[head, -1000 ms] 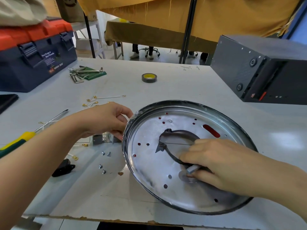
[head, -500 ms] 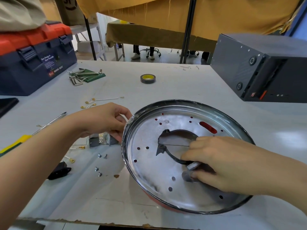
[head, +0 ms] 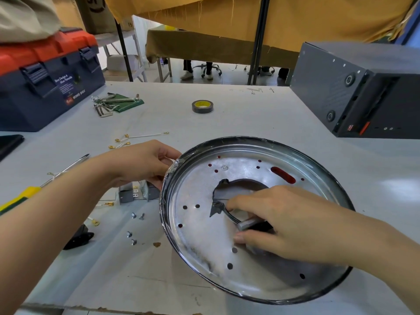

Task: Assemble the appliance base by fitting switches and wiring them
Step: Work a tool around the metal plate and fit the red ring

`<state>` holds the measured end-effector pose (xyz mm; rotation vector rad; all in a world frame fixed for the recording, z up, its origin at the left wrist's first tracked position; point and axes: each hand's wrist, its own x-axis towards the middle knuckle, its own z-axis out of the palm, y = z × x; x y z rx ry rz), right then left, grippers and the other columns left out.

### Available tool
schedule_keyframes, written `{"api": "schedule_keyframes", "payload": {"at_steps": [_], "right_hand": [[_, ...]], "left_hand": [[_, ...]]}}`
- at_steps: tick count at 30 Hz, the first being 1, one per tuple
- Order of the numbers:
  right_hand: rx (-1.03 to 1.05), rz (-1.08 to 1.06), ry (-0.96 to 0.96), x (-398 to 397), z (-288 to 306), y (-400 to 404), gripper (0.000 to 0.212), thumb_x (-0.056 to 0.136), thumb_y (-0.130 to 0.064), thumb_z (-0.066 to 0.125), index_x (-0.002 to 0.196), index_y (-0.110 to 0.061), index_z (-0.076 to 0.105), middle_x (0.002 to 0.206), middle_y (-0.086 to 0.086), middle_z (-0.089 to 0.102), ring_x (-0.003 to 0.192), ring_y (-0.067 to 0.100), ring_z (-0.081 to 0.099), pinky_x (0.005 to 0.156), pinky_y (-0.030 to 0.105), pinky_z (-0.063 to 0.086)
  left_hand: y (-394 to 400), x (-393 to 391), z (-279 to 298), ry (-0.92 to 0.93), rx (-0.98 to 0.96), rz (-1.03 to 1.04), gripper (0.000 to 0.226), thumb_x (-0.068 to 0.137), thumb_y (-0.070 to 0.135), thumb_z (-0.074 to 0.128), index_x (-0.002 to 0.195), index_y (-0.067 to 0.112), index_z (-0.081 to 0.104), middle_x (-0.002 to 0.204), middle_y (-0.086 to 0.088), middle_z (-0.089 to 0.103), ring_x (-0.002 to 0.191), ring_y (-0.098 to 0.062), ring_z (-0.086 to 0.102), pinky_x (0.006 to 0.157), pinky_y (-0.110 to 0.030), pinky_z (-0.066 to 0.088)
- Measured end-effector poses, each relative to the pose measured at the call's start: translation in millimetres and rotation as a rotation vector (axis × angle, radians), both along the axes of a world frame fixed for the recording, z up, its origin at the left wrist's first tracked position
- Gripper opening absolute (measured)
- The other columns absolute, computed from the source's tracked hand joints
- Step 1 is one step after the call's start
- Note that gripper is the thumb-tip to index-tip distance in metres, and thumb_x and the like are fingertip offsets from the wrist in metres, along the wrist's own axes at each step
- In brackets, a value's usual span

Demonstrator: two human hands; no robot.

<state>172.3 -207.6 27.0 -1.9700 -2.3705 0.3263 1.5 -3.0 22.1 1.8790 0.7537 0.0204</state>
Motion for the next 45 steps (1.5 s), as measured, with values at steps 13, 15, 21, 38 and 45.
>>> {"api": "schedule_keyframes", "payload": {"at_steps": [13,15,21,38,45], "right_hand": [[-0.032,0.045,0.026,16.0,-1.2,-4.7,0.051,0.078,-0.072,0.025,0.123,-0.048,0.031,0.105,-0.022,0.053,0.098,-0.001,0.045,0.083,0.03,0.046],[-0.042,0.054,0.033,17.5,-1.4,-5.8,0.051,0.079,-0.072,0.026,0.124,-0.048,0.031,0.102,-0.02,0.054,0.097,-0.001,0.046,0.083,0.03,0.046],[-0.045,0.082,0.054,20.5,-2.9,-8.9,0.047,0.082,-0.071,0.031,0.125,-0.05,0.032,0.101,-0.021,0.055,0.098,-0.01,0.041,0.083,0.022,0.043],[-0.044,0.073,-0.027,28.1,-3.4,-11.0,0.051,0.077,-0.076,0.012,0.121,-0.053,0.024,0.082,-0.031,0.039,0.088,-0.008,0.036,0.081,0.025,0.043],[-0.035,0.06,-0.027,29.0,-2.5,-11.1,0.05,0.077,-0.075,0.013,0.12,-0.054,0.026,0.084,-0.025,0.044,0.089,-0.004,0.039,0.08,0.027,0.045]], "left_hand": [[3.9,0.7,-5.7,-0.007,0.009,0.009,0.028,0.091,-0.005,0.053,0.111,0.008,0.068,0.096,-0.028,0.069,0.068,-0.022,0.062,0.055,-0.019,0.051],[3.9,1.2,-5.8,-0.005,0.014,0.015,0.028,0.091,-0.006,0.052,0.111,0.007,0.068,0.095,-0.028,0.069,0.062,-0.017,0.062,0.053,-0.017,0.051],[5.2,1.5,-6.2,-0.003,0.006,0.027,0.024,0.091,-0.003,0.054,0.109,0.007,0.068,0.094,-0.025,0.07,0.058,-0.013,0.063,0.051,-0.016,0.05],[4.7,0.6,-5.6,-0.023,-0.038,0.054,0.024,0.088,-0.001,0.058,0.107,0.01,0.068,0.08,-0.018,0.072,0.059,-0.017,0.068,0.054,-0.02,0.054],[7.4,0.6,-7.2,-0.02,-0.05,0.041,0.023,0.088,-0.001,0.057,0.106,0.011,0.068,0.08,-0.016,0.073,0.061,-0.019,0.07,0.056,-0.02,0.055]]}}
